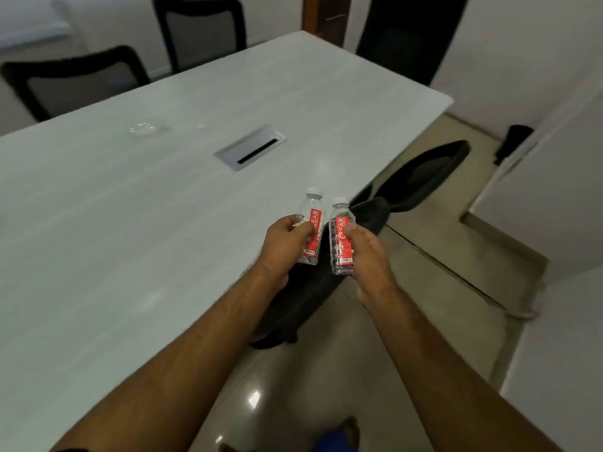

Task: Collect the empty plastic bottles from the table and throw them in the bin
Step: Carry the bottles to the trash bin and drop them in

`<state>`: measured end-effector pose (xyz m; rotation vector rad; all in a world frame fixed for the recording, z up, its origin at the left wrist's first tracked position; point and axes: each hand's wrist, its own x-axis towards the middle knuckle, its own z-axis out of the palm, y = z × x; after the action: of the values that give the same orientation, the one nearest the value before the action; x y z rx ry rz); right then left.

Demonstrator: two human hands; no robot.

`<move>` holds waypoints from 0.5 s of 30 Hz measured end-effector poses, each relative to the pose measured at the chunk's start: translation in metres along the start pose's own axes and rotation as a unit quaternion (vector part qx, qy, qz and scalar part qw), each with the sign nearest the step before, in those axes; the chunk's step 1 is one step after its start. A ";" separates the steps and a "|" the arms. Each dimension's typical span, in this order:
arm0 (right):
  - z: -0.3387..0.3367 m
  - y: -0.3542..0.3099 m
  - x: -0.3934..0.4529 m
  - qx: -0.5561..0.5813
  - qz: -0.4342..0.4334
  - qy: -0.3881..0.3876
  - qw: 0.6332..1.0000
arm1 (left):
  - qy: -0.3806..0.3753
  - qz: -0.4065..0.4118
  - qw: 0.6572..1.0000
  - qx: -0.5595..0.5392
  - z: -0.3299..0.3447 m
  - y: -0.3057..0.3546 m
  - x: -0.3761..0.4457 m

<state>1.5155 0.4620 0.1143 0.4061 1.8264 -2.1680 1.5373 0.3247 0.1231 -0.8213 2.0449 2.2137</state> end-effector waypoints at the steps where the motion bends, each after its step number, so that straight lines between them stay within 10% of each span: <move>1: -0.023 -0.009 0.009 0.005 -0.002 0.009 1.000 | -0.010 -0.002 1.000 0.003 0.025 0.003 0.004; 15: -0.271 -0.119 0.200 0.045 -0.033 0.122 0.991 | -0.140 0.020 0.988 0.057 0.335 0.067 0.129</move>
<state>1.2946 0.7426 0.1009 0.6659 1.8917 -2.3408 1.2810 0.5848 0.1371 -0.4341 2.0423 2.0679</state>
